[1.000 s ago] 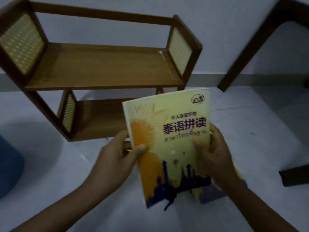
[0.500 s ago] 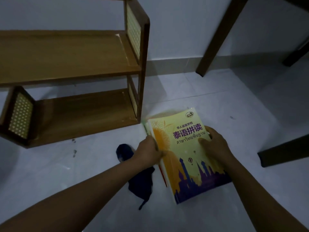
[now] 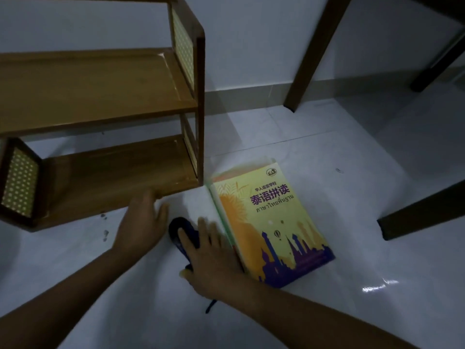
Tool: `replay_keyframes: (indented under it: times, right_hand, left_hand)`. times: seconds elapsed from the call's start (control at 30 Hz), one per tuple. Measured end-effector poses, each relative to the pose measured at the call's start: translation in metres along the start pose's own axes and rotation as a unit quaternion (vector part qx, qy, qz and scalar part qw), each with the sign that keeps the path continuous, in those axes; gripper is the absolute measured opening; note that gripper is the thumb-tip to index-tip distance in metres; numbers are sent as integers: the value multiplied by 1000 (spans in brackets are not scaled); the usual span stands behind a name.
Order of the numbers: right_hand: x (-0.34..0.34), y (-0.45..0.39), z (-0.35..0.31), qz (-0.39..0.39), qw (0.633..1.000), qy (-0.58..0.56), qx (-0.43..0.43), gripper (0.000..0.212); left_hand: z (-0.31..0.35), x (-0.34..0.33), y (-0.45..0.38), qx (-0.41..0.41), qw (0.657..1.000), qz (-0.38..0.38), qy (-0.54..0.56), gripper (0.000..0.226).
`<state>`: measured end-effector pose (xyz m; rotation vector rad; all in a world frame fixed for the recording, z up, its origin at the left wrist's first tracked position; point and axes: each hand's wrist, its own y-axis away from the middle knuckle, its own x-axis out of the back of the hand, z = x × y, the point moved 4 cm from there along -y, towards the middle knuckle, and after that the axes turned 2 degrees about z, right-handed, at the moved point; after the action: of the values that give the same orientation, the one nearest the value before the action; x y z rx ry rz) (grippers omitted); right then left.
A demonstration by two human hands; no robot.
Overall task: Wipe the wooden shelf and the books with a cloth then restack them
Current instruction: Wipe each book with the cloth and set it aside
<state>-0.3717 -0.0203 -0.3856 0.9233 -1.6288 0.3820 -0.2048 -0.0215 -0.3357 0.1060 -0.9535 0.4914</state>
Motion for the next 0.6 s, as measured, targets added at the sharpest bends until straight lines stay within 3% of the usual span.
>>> replay_keyframes:
  times: [0.07, 0.13, 0.23, 0.3, 0.43, 0.5, 0.6]
  right_hand:
    - [-7, -9, -6, -7, 1000, 10, -17, 63]
    - [7, -14, -9, 9, 997, -73, -15, 51]
    - [64, -7, 7, 154, 972, -174, -30, 46]
    - [102, 6, 36, 241, 953, -179, -44, 43]
    - [118, 30, 131, 265, 944, -101, -170, 42]
    - [102, 44, 153, 240, 945, -16, -223, 44]
    - [68, 59, 129, 239, 954, 40, -177, 42]
  left_hand:
    - [-11, 11, 6, 1, 1000, 0, -2, 26]
    - [-14, 20, 11, -20, 1000, 0, 8, 28]
    - [-1, 23, 10, -93, 995, -10, 36, 32]
    - [19, 9, 8, -156, 984, -66, 55, 53]
    - [70, -58, 11, -258, 937, -230, -50, 115]
    - [87, -89, 10, -229, 929, -281, -79, 132]
    - [90, -115, 6, -167, 941, -280, -88, 142]
